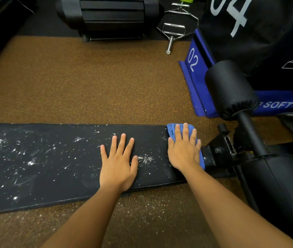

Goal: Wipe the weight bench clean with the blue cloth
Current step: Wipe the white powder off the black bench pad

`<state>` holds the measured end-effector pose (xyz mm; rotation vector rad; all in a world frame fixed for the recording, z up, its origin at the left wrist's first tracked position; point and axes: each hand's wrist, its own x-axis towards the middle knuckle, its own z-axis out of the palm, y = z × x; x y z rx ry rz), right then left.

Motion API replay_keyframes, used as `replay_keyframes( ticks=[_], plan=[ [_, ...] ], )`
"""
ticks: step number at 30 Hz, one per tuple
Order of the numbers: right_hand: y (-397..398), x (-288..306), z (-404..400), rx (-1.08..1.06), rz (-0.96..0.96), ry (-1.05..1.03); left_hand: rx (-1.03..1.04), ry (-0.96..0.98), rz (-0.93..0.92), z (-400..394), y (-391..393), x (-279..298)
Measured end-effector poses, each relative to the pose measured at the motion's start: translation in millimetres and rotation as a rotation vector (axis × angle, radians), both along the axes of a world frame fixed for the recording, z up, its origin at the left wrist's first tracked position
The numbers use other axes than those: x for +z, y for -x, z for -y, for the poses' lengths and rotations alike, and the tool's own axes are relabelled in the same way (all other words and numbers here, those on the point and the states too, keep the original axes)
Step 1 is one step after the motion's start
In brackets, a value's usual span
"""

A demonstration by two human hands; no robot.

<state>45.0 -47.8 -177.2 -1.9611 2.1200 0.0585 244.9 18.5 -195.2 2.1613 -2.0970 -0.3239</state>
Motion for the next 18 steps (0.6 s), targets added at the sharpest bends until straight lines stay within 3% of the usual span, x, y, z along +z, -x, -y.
replay_keyframes(
  ticks=[11,18],
  plan=[
    [23,1,-60,0.136,-0.018,0.026,-0.013,-0.008,-0.013,-1,-3,-1],
    [7,-2,-16,0.052,-0.039,0.032,-0.015,-0.005,-0.022,-1,-1,0]
  ],
)
